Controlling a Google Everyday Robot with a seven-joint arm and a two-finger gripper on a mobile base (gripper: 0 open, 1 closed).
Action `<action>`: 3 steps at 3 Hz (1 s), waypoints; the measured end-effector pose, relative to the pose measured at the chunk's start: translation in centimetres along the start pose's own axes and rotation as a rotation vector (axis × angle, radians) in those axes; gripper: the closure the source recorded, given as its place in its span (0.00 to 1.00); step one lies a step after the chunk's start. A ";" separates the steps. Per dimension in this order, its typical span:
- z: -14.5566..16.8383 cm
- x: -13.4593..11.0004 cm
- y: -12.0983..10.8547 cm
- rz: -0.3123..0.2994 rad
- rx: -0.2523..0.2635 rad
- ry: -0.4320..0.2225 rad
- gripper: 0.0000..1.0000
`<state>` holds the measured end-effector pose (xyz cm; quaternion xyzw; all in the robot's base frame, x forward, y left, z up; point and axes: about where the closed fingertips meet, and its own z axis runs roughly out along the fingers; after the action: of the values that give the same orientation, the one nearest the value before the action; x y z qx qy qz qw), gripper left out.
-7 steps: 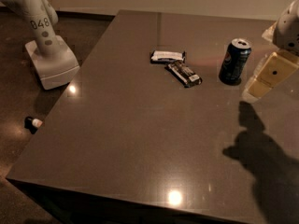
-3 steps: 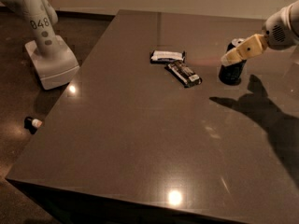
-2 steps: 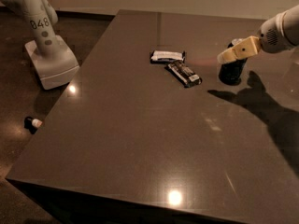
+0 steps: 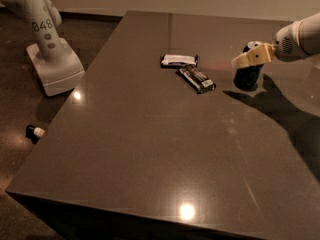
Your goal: Knock pepsi can over
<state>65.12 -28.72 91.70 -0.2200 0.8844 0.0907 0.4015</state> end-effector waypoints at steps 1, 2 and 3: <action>-0.3 -0.2 0.7 -0.015 -0.013 -0.026 0.39; -1.1 -0.5 2.0 -0.036 -0.035 -0.048 0.61; -2.9 -1.3 3.8 -0.085 -0.051 -0.023 0.85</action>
Offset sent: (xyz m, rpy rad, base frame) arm -0.0280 0.0221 0.0237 0.0273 -0.0722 0.0826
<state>62.17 -25.92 94.54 -0.2663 0.8670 0.0987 0.4095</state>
